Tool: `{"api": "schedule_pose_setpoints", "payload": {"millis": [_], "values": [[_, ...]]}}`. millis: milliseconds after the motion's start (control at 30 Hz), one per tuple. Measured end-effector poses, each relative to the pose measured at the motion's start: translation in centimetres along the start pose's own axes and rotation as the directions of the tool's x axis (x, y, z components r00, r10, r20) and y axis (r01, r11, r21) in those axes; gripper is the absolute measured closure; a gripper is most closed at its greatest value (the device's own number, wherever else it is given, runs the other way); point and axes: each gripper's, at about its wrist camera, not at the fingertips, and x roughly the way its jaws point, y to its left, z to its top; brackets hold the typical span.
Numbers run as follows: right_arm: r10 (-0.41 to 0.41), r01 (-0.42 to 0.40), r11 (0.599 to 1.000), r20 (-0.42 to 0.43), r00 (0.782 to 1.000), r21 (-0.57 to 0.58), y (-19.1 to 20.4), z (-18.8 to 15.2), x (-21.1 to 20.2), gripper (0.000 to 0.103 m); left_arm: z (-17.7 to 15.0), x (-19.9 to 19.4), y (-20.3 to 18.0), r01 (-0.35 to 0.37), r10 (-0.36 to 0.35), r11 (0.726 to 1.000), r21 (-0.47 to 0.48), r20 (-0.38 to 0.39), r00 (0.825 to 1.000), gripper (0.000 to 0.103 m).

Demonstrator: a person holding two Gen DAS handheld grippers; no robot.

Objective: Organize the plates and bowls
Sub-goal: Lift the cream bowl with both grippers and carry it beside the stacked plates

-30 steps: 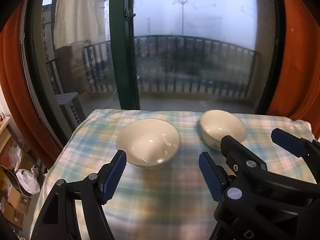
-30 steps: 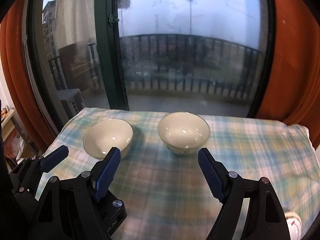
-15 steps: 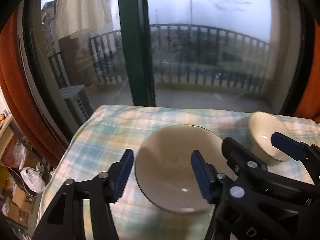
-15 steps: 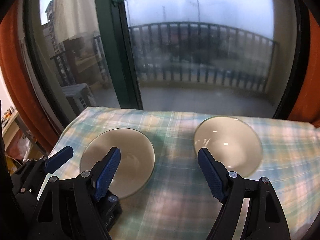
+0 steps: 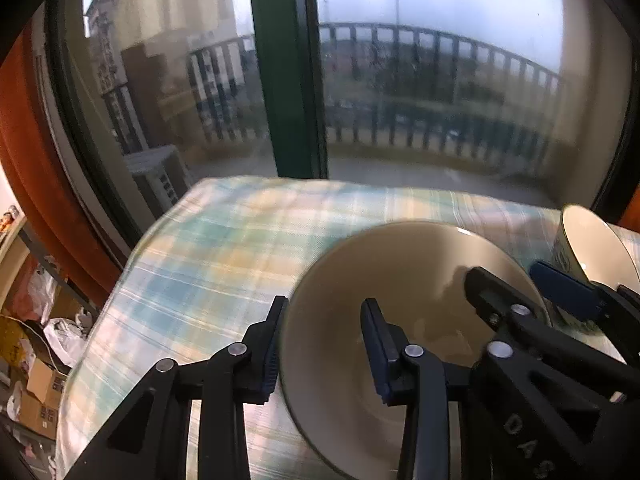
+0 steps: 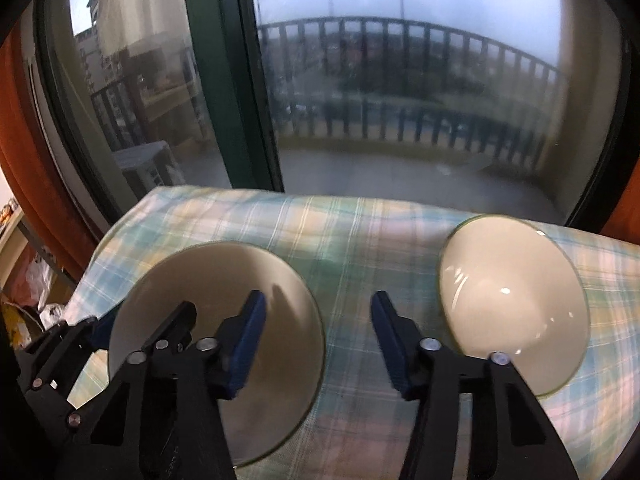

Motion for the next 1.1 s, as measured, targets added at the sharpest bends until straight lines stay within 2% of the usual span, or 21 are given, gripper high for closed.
{"api": "schedule_pose_setpoints", "payload": {"millis": [100, 167, 267, 433, 600, 1100], "values": [[0.013, -0.013, 1.000, -0.014, 1.000, -0.005, 0.3, 0.1, 0.5, 0.063, 0.0, 0.1, 0.2, 0.005, -0.005, 1.000, -0.011, -0.017, 1.000, 0.071], [0.030, -0.030, 1.000, -0.028, 0.999, -0.004, 0.4, 0.2, 0.7, 0.075, 0.0, 0.3, 0.3, -0.009, 0.009, 1.000, -0.018, -0.025, 1.000, 0.076], [0.015, -0.015, 1.000, -0.026, 1.000, -0.004, 0.5, 0.2, 0.7, 0.080, 0.0, 0.5, 0.5, -0.015, 0.015, 1.000, -0.019, -0.032, 0.999, 0.076], [0.009, -0.009, 1.000, -0.030, 0.999, -0.005, 0.5, 0.2, 0.5, 0.081, -0.1, 0.5, 0.5, -0.008, 0.007, 1.000, -0.019, -0.051, 0.999, 0.077], [0.001, -0.001, 1.000, -0.030, 1.000, -0.018, 0.7, 0.0, -0.3, 0.081, -0.3, -0.7, 0.5, -0.005, 0.004, 1.000, -0.020, -0.038, 0.999, 0.077], [-0.018, 0.018, 1.000, 0.022, 1.000, -0.023, 0.7, -1.1, -7.0, 0.081, -1.3, -7.1, 0.2, 0.016, -0.015, 1.000, -0.023, 0.040, 0.999, 0.077]]}}
